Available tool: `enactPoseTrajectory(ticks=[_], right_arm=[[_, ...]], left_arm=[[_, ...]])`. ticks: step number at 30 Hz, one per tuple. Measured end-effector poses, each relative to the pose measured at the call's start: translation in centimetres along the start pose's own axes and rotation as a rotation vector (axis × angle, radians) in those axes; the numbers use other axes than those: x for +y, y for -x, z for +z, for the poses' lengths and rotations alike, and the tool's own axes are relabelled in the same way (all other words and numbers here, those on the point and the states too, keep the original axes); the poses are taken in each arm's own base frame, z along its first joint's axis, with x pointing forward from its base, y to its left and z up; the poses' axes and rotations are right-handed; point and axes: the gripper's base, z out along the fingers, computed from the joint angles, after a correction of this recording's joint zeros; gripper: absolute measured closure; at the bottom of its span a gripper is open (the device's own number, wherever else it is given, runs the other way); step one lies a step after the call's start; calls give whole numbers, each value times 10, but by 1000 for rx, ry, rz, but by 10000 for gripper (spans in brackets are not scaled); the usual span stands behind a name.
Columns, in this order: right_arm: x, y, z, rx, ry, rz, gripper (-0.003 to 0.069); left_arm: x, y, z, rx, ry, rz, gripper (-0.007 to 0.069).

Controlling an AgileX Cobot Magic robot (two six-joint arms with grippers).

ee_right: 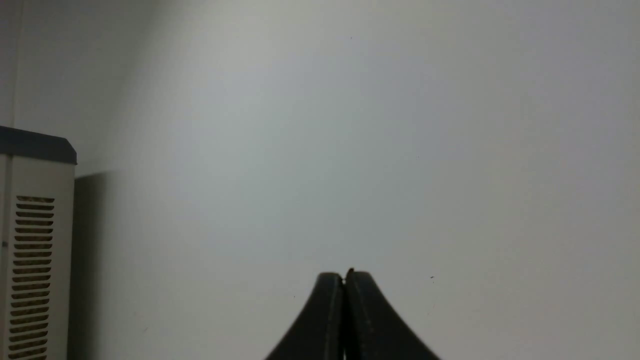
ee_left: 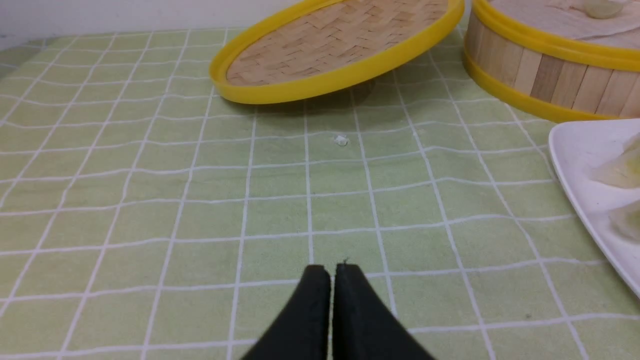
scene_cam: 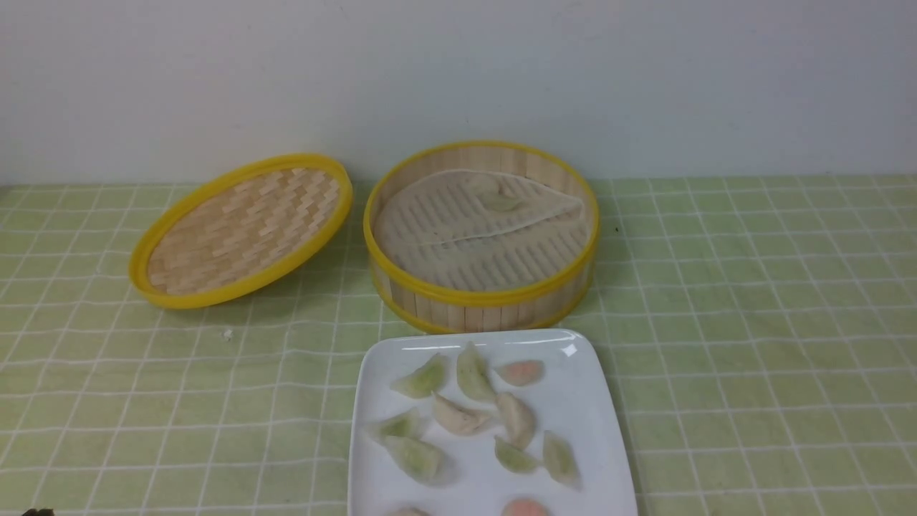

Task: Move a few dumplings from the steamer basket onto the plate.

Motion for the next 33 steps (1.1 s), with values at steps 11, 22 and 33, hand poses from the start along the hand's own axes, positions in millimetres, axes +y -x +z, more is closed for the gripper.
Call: enactPoseTrajectory(ticks=[11, 22, 33], right_arm=[[0, -5, 0, 56, -2, -8, 673], [-15, -88, -14, 547, -358, -107, 673], [-36, -176, -46, 727, -557, -103, 673]], left_arm=[[0, 0, 0, 1, 0, 1, 631], [0, 0, 0, 1, 0, 0, 631], [0, 0, 0, 2, 0, 0, 631]])
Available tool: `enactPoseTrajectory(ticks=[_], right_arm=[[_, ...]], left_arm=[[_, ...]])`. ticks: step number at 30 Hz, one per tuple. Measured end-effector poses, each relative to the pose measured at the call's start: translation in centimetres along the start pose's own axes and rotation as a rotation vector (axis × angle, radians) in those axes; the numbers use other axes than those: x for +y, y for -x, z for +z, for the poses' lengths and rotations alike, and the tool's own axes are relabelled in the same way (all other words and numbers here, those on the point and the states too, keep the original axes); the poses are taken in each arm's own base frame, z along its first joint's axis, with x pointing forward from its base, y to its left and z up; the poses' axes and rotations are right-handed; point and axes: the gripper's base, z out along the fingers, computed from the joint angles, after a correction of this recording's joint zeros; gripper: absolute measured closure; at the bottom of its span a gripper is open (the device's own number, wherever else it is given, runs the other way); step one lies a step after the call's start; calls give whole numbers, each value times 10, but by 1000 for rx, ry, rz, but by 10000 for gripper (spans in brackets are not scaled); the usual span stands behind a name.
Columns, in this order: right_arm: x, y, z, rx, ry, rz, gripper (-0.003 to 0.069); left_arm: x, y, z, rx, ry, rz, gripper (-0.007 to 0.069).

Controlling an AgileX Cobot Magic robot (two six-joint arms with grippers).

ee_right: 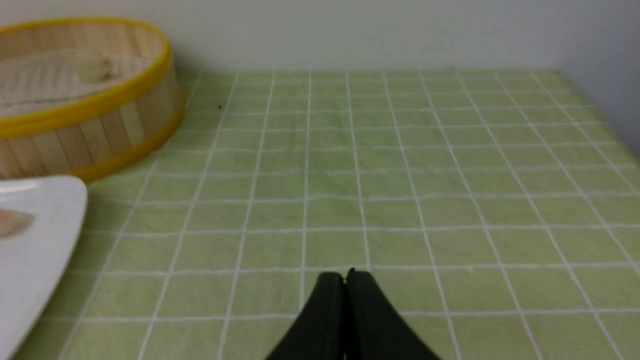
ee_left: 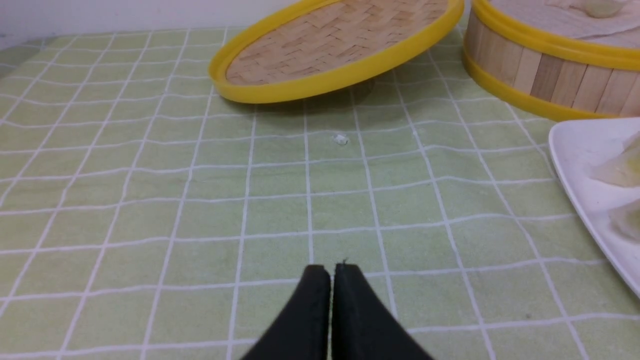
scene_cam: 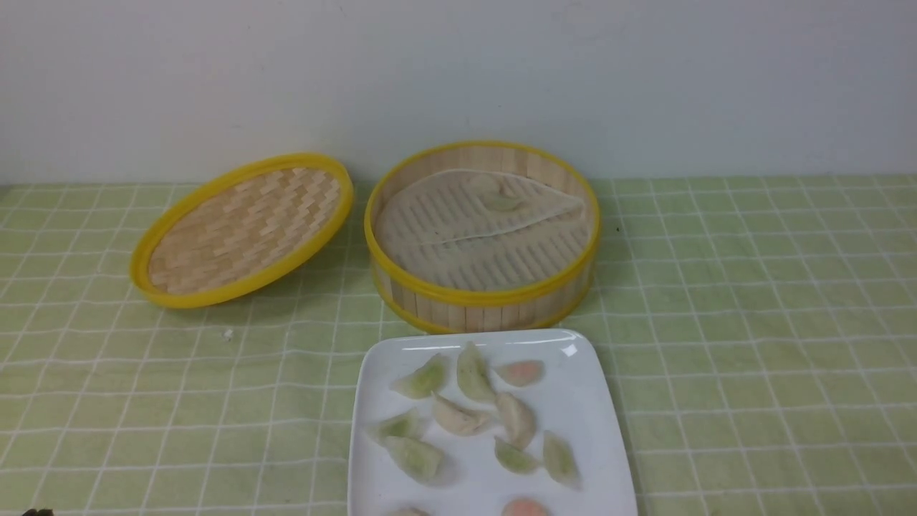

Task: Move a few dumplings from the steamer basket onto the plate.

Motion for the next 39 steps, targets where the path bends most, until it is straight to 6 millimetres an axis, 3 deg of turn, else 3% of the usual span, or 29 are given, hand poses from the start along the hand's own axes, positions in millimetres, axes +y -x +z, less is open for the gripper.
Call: enactPoseTrajectory(ticks=[39], right_arm=[[0, 1, 0, -19, 1, 0, 673]], left_arm=[[0, 0, 0, 0, 0, 0, 631]])
